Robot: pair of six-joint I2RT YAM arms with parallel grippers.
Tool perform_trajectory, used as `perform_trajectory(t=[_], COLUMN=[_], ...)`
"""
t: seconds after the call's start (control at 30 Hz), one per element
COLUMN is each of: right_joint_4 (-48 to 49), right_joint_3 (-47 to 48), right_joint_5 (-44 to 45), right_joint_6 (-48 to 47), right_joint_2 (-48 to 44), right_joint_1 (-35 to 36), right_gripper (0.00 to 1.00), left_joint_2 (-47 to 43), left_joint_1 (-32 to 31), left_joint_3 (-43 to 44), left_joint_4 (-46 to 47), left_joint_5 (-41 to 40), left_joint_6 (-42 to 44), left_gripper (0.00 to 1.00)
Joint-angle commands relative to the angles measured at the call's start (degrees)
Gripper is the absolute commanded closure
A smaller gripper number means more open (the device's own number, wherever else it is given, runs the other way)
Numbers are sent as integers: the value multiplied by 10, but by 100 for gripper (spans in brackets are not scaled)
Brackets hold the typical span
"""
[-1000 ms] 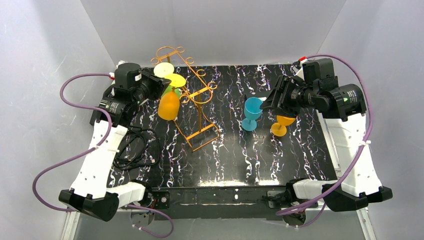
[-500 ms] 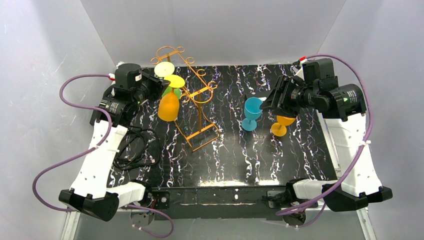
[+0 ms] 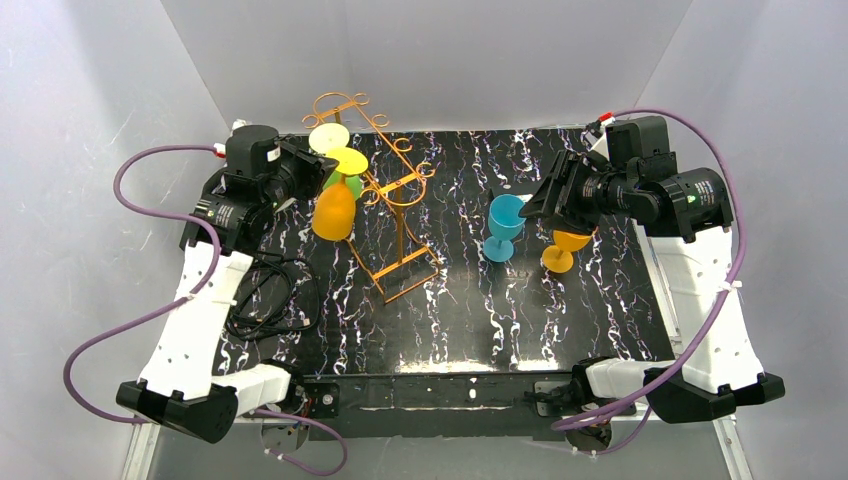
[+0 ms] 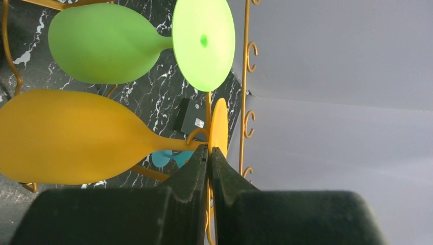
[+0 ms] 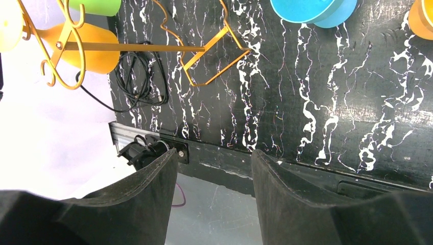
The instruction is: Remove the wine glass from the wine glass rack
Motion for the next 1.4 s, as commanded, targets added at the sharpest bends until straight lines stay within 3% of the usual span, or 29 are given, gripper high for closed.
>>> perform_trajectory(t=[0.0,0.93,1.37], right_joint_4=[24,20,106], right_joint_3=[-7,7,1], right_joint_5=[-9,-24,-125], right_joint_6=[2,9,39], right_joint_2=[-2,4,-14], right_joint_1=[-2,-4,-5], right_gripper=[38,35,34], left_joint_2=[-21,-61,-134], left_joint_1=[3,5,5], left_joint_3=[21,27,29], left_joint_4=[-8,-14,-26], left_joint_5=[-11,-12,-5], left_joint_6=[14,24,29], left_gripper=[100,100,100])
